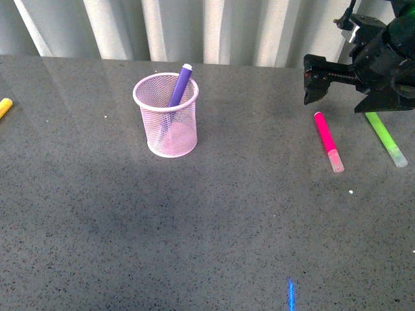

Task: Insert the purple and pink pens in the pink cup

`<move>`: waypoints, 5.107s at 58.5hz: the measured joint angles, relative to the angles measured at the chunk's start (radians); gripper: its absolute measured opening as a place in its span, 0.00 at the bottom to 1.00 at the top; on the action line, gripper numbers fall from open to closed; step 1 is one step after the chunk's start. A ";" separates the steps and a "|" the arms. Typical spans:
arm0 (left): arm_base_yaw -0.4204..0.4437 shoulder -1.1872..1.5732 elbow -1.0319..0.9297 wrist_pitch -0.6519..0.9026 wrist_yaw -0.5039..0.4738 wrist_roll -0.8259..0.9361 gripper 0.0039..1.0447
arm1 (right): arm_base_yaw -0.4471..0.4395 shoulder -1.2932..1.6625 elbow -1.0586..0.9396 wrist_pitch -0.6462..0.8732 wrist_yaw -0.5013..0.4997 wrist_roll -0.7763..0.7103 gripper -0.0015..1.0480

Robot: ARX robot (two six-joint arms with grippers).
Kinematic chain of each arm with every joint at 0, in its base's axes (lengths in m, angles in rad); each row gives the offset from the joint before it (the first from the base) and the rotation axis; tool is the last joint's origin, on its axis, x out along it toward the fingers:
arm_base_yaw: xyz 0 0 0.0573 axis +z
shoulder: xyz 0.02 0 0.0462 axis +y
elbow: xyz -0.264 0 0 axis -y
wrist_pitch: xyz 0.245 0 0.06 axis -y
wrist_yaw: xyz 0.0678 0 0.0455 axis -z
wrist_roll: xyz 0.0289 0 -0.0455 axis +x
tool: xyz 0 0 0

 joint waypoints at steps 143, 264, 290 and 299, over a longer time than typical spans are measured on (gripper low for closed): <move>0.000 0.000 0.000 0.000 0.000 0.000 0.94 | 0.036 -0.134 -0.339 0.577 0.032 -0.095 0.11; 0.000 0.000 0.000 0.000 0.000 0.000 0.94 | 0.441 0.035 -0.166 1.253 -0.240 -0.254 0.11; 0.000 0.000 0.000 0.000 0.000 0.000 0.94 | 0.433 0.039 -0.213 1.281 -0.232 -0.233 0.11; 0.000 0.000 0.000 0.000 0.000 0.000 0.94 | 0.429 0.041 -0.213 1.271 -0.234 -0.232 0.21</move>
